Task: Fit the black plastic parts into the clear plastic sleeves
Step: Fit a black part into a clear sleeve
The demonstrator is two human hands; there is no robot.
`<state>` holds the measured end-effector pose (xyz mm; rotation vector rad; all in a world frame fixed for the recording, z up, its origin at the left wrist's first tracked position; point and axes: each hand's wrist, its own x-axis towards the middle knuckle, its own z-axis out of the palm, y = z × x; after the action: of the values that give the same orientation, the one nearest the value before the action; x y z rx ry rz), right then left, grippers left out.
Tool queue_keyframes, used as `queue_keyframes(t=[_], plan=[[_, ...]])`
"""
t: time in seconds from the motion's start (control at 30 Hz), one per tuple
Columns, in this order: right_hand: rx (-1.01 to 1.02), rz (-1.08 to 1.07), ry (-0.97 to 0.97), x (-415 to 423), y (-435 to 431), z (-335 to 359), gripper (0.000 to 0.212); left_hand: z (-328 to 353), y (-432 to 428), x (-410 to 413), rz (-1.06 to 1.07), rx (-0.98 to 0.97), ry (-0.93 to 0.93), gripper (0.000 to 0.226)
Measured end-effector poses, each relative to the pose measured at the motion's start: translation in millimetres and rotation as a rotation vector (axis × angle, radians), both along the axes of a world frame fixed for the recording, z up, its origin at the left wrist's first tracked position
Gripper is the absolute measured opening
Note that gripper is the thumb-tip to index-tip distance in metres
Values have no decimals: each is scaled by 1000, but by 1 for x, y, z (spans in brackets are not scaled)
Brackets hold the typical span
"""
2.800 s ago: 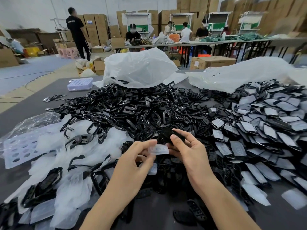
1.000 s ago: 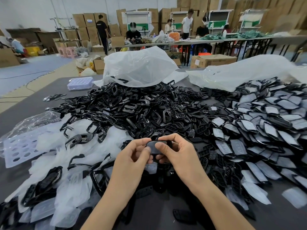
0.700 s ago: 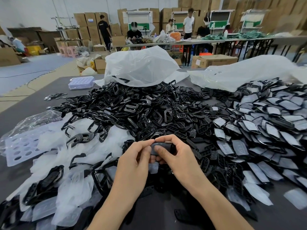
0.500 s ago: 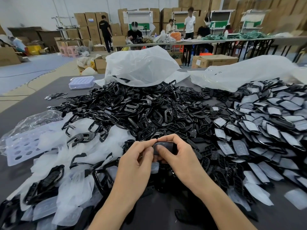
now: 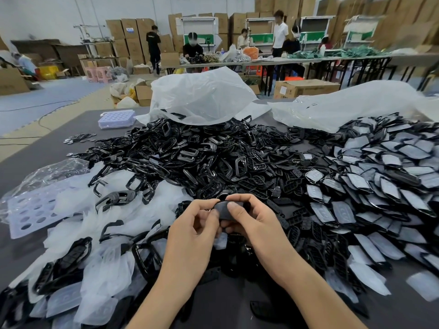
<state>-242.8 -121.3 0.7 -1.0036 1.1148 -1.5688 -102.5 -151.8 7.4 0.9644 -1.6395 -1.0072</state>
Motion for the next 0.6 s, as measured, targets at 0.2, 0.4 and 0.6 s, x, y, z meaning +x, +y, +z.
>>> queue_keyframes(t=[0.2,0.4,0.6], plan=[[14,57,-110,1,-3,1,9,-4,2,2,-44,-39,-5,29],[18,103,-90,-3,-2,1,15,-3,1,3,-33,-134,-72,41],[19,132,1,-5,1,2,6,-1,2,7,-48,-222,-118,44]])
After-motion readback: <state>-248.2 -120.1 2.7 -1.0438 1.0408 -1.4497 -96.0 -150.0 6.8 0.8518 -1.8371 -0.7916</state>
